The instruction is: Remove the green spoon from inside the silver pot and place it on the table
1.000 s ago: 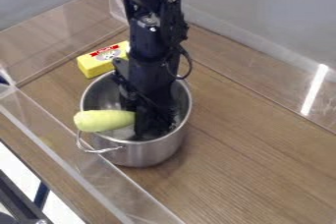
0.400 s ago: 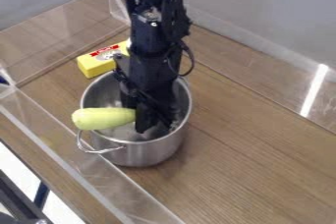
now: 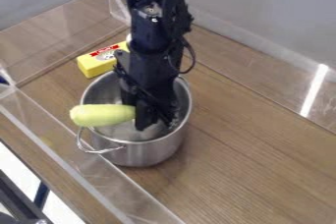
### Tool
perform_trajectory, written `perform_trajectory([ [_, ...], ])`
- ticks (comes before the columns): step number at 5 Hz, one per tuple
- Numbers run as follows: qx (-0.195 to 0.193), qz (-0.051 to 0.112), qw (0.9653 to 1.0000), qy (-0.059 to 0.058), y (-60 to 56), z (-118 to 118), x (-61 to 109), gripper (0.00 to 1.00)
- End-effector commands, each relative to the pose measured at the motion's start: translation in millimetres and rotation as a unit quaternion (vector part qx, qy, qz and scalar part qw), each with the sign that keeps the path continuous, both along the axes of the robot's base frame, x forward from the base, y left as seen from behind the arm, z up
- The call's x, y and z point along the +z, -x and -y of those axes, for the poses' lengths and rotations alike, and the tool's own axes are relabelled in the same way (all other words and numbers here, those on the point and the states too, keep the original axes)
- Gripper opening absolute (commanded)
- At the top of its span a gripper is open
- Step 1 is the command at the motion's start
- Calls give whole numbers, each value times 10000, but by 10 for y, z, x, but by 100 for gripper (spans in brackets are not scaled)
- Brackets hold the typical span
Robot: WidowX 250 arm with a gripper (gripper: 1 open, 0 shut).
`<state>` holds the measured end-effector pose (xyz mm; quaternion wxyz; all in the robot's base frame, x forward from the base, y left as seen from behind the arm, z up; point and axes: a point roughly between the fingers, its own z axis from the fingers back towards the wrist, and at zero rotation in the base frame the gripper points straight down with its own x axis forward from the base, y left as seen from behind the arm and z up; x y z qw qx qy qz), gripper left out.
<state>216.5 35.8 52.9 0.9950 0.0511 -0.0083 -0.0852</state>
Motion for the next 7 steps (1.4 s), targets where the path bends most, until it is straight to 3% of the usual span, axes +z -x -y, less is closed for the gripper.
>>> perform_trajectory([
  [1,-150,241,9995,-98,-63,6,133,0],
  [7,-537,485,9971,-254,-71,112,429,0],
])
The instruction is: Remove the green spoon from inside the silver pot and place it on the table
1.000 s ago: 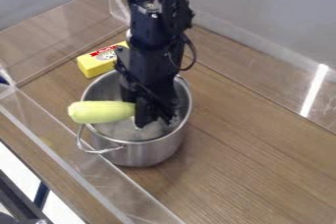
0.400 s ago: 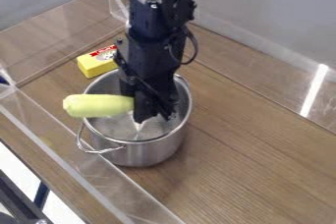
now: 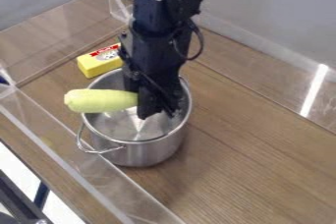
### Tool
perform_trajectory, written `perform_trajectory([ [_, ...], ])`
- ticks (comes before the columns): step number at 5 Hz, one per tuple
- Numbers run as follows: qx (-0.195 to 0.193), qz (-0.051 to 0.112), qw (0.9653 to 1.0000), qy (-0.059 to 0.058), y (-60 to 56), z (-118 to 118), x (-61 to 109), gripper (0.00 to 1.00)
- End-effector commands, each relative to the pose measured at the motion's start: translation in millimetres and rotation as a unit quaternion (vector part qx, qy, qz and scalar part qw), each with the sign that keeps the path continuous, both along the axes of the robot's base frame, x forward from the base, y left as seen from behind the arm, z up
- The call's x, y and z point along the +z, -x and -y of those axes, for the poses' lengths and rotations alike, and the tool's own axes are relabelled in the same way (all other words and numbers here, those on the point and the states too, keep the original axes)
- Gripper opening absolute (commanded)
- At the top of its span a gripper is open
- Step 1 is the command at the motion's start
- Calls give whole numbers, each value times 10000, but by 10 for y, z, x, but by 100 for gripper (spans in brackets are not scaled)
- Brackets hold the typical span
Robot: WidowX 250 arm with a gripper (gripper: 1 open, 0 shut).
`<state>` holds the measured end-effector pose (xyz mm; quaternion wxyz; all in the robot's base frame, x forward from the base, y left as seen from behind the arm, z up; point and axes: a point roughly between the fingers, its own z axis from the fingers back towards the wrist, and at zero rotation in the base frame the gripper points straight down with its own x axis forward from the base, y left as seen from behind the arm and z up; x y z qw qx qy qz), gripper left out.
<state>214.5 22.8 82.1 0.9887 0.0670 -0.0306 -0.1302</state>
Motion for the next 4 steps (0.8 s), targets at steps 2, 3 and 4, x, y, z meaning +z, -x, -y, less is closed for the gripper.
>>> perform_trajectory([
  [2,-296,422,9986,-71,-150,137,216,0],
  [3,-437,506,9978,-20,-143,263,242,0],
  [4,-701,564,9959,64,-143,503,217,0],
])
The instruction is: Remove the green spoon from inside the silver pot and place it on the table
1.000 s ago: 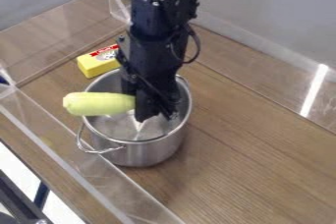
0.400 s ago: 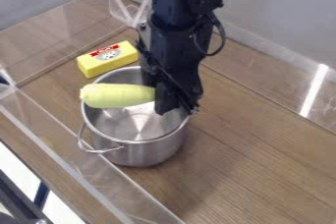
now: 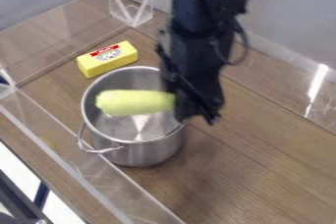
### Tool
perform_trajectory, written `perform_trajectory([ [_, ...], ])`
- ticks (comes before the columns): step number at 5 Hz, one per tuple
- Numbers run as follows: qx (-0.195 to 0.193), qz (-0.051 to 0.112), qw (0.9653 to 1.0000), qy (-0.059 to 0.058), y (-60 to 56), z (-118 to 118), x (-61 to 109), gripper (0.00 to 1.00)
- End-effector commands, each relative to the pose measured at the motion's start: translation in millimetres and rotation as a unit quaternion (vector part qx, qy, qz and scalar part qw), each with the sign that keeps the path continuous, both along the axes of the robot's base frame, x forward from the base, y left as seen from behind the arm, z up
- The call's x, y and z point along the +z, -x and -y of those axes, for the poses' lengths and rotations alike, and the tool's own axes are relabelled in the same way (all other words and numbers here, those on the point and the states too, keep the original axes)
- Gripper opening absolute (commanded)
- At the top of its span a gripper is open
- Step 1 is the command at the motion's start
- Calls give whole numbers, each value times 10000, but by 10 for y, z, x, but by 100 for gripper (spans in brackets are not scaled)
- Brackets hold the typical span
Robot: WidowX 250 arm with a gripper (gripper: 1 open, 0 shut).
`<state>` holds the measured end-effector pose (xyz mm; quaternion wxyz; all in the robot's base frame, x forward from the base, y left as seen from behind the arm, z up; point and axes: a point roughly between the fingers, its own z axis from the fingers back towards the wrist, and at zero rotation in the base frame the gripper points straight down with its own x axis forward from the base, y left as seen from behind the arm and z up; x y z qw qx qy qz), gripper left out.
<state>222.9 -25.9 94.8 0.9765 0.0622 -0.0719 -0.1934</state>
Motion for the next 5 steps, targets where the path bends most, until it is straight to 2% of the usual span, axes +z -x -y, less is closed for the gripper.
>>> perform_trajectory([
  [1,-315,181,9993,83,5,300,-2,0],
  [2,-531,139,9984,132,51,537,-172,0],
  [3,-581,187,9978,246,85,599,-330,0],
  [4,-583,229,9977,269,78,583,-348,0],
  [5,-557,256,9975,347,93,581,-317,0],
])
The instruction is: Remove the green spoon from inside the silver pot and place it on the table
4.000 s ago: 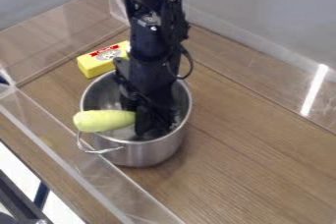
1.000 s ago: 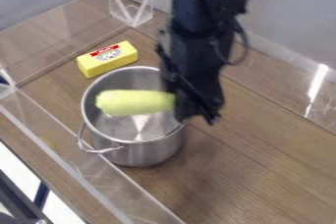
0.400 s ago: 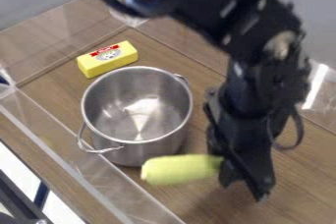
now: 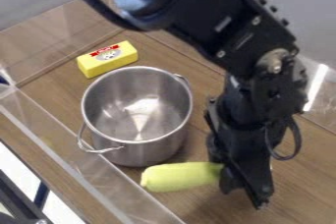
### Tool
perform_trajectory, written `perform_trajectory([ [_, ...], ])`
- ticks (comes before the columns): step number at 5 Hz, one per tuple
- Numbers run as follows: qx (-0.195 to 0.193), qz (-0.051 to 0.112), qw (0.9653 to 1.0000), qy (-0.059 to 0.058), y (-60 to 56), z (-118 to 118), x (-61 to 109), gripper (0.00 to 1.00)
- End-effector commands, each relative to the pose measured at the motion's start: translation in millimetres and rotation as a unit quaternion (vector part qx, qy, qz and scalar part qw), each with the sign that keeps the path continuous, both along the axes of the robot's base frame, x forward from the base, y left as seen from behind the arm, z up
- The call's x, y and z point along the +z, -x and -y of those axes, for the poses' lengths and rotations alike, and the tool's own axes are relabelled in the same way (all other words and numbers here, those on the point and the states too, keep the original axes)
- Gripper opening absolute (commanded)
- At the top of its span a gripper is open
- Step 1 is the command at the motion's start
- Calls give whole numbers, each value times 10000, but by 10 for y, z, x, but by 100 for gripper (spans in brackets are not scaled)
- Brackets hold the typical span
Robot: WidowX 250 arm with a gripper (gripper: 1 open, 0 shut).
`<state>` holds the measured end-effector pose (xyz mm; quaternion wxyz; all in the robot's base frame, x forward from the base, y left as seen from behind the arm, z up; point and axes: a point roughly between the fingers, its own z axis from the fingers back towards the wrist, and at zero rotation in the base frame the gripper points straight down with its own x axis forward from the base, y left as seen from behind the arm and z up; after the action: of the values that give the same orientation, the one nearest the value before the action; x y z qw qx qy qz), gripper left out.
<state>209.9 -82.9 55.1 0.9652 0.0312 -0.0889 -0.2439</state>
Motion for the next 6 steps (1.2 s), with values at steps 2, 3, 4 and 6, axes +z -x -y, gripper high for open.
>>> perform_trajectory([
  [2,52,197,9996,193,-10,16,160,0],
  [3,80,215,9995,221,5,8,198,0],
  [4,90,237,9993,265,13,13,185,0],
  [6,134,272,9989,371,31,44,176,0],
])
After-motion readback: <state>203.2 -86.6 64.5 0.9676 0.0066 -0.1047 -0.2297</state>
